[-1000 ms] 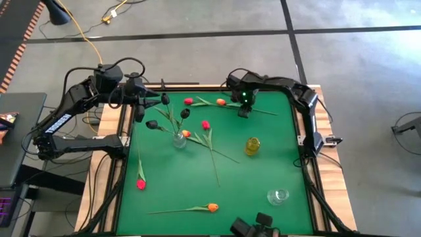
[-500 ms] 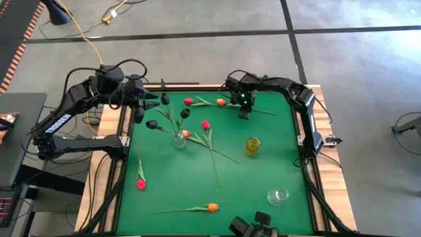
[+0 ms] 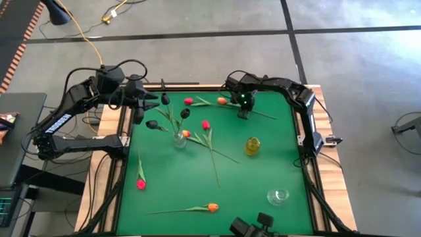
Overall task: Sort flowers into vase by color
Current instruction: Put the top right orange tulip into the yellow vase
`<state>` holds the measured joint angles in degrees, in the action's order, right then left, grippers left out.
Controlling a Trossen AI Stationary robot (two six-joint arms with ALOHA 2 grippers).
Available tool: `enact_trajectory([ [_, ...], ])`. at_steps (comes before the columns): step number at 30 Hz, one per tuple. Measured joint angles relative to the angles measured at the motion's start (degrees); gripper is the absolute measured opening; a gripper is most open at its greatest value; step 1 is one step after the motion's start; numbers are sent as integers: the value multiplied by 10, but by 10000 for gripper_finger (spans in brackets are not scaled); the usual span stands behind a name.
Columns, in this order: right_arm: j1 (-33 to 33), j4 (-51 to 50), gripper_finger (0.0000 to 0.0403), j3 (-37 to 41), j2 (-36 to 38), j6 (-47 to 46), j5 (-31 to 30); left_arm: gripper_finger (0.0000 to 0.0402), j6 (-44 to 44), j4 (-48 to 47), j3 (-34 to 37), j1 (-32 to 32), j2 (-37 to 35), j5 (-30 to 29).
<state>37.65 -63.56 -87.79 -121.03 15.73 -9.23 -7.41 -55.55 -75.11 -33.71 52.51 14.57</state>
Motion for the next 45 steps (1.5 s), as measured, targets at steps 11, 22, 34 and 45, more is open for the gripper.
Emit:
enact_trajectory([
  [11, -7, -103, 19, -57, 14, -42, 6, 132, -27, -3, 0, 0, 0, 4],
  [22, -47, 19, 19, 10, 258, -145, 52, 132, -78, 1, 0, 0, -1, 31],
  [34, -186, 186, 20, 112, 517, -259, 46, 132, -129, 125, 0, 0, 0, 56],
  [45, -360, 275, 20, 211, 649, -336, -83, 132, -128, 166, 0, 0, 4, 62],
])
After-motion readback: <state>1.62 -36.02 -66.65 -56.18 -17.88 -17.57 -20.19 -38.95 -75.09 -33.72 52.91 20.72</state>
